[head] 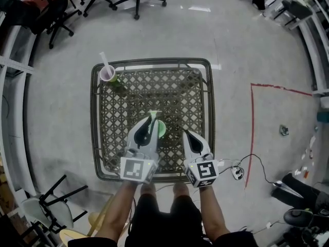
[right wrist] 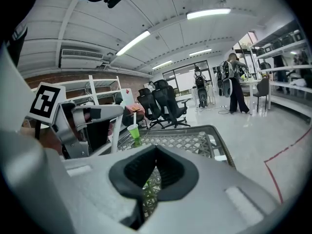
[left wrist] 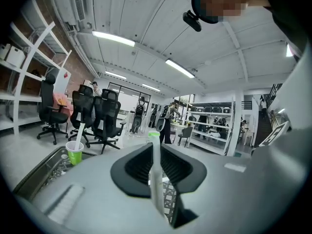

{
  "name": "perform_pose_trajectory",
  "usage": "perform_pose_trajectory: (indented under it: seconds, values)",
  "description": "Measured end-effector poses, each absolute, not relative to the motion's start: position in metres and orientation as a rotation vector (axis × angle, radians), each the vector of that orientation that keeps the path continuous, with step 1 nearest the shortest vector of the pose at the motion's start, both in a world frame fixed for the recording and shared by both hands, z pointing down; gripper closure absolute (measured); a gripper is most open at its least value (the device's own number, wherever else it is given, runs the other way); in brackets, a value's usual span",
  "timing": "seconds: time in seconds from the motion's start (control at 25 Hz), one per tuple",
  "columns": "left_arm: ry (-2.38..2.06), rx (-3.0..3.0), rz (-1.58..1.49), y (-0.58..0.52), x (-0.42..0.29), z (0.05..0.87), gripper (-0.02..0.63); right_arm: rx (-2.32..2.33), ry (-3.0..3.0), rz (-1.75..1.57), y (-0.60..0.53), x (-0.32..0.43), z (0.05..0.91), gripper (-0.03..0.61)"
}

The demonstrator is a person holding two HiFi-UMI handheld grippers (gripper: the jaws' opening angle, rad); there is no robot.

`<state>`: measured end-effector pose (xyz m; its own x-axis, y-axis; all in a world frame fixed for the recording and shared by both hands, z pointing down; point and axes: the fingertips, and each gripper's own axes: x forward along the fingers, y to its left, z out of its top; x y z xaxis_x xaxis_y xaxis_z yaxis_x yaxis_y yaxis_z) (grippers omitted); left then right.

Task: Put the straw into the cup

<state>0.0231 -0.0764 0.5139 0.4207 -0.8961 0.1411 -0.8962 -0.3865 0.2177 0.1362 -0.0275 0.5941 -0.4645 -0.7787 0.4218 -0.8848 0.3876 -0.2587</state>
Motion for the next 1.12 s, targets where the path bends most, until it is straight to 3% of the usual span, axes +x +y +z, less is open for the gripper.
perform_pose_trajectory:
  seconds: [1.12]
  values:
    - [-1.619, 2.398, 0.048, -0.086, 0.021, 0.575, 0.551, 1.473, -2.386, 0.702, -0.023, 0.137, 0.622, 0.575]
